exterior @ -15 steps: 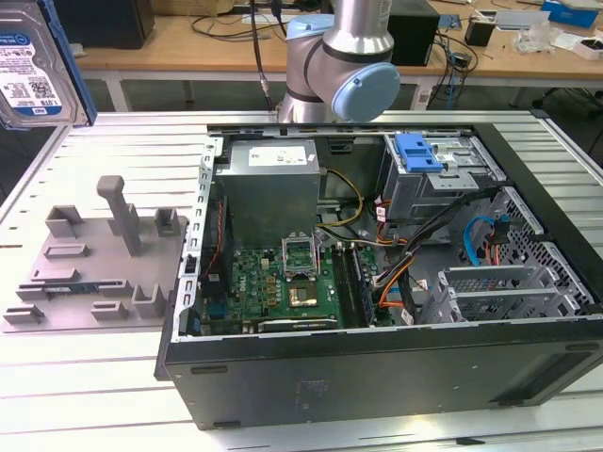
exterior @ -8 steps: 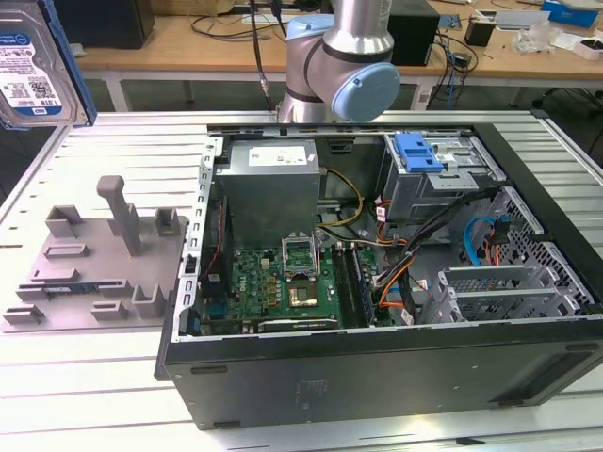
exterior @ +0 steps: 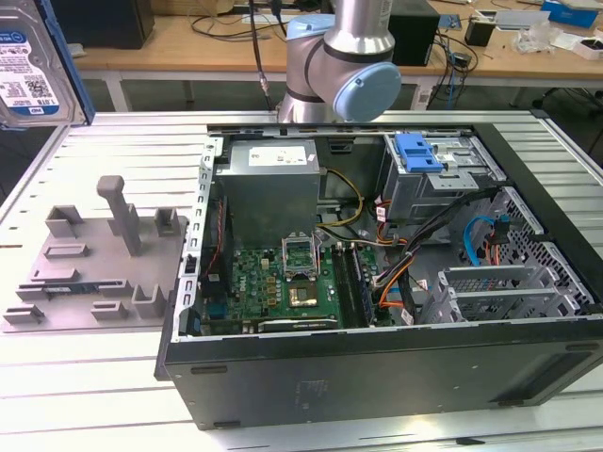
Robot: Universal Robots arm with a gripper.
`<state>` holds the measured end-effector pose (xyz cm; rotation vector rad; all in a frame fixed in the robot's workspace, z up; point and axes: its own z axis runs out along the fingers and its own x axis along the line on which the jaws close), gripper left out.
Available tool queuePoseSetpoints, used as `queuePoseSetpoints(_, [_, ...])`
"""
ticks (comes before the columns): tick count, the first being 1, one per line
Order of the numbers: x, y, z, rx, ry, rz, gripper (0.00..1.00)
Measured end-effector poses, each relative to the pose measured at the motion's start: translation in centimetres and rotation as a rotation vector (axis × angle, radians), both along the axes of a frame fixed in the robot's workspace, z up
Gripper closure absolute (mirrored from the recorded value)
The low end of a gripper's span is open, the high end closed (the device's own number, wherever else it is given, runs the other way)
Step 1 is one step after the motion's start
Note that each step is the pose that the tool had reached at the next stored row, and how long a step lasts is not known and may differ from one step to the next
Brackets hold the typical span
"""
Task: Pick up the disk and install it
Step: 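Pick up the disk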
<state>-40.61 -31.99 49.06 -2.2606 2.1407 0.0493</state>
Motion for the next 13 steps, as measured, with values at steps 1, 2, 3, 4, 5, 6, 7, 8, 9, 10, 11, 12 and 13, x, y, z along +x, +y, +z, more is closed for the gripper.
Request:
queuePoseSetpoints(1, [0.0, -0.01, 0.00, 0.0000, 0.0000, 0.000, 0.64])
queuePoseSetpoints(2, [0.0, -0.02, 0.00, 0.0000, 0.0000, 0.000, 0.64])
queuePoseSetpoints(3, [0.0, -0.02, 0.00, 0.0000, 0.0001, 0.000, 0.64])
queuePoseSetpoints(4, [0.0, -0.03, 0.00, 0.0000, 0.0001, 0.000, 0.64])
queuePoseSetpoints(5, [0.0, -0.03, 0.00, 0.0000, 0.0000, 0.000, 0.64])
queuePoseSetpoints(6, [0.1, -0.06, 0.00, 0.0000, 0.0000, 0.001, 0.64])
queuePoseSetpoints(7, [0.2, -0.11, 0.01, -0.0004, 0.0002, 0.000, 0.64])
queuePoseSetpoints(8, [0.5, -0.23, 0.03, -0.0010, 0.0006, 0.000, 0.64])
queuePoseSetpoints(9, [0.8, -0.34, 0.04, -0.0012, 0.0011, 0.000, 0.64])
queuePoseSetpoints(10, [1.2, -0.45, 0.06, -0.0013, 0.0015, 0.000, 0.64])
queuePoseSetpoints(11, [1.4, -0.53, 0.07, -0.0013, 0.0020, 0.000, 0.64])
queuePoseSetpoints(12, [1.7, -0.63, 0.09, -0.0013, 0.0025, 0.000, 0.64])
queuePoseSetpoints(13, [2.0, -0.76, 0.11, -0.0012, 0.0029, 0.000, 0.64])
